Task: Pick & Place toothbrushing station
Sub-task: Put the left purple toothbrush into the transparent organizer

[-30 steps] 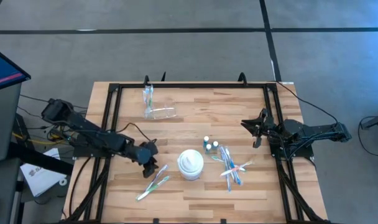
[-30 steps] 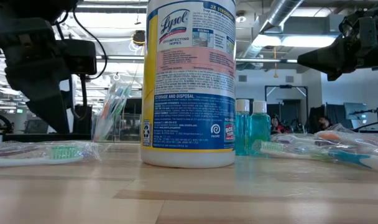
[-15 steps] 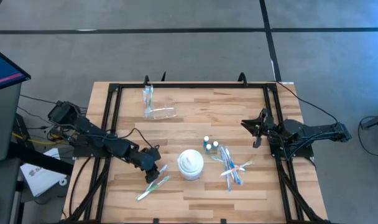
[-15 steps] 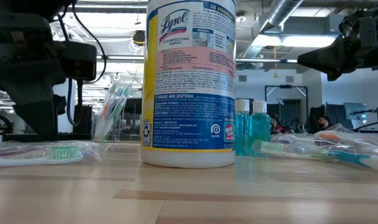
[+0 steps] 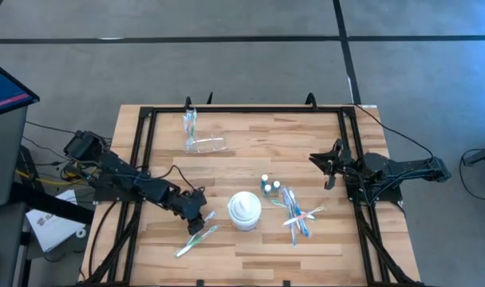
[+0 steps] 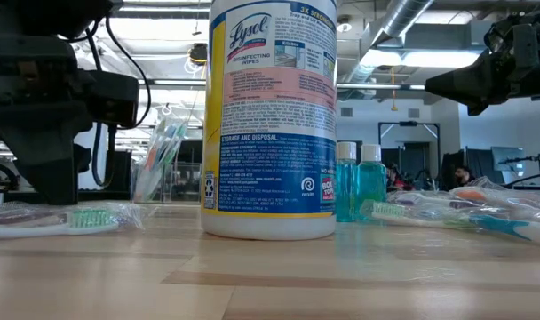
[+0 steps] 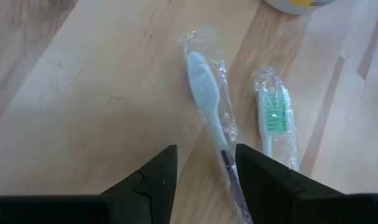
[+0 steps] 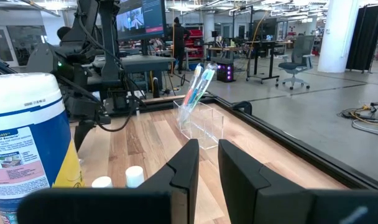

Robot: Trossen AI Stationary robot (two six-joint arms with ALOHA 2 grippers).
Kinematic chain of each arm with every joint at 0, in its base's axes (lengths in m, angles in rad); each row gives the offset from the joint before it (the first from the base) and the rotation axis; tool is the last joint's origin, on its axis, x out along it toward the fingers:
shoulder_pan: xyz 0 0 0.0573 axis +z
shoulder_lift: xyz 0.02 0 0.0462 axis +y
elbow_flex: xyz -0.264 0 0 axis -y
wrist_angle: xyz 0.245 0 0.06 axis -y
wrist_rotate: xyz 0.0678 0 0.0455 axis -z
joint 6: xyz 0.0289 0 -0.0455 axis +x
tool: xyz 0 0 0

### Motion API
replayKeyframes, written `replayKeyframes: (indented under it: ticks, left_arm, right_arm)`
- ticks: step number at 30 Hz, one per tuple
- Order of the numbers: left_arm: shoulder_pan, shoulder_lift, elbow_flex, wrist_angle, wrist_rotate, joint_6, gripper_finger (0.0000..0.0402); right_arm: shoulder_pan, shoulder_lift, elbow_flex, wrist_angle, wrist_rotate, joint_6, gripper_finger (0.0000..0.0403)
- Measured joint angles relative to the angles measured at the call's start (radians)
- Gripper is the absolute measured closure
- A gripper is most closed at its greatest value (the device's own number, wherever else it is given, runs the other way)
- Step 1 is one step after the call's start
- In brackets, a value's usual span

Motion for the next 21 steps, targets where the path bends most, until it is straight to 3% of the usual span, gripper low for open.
replayKeyframes:
  ticks: [21]
  left_arm:
    - [0.000,0.030,0.003,0.031,-0.004,-0.043,0.0245]
  right_arm:
    - [0.000,0.000,0.000,0.000,0.000,0.000,0.0349]
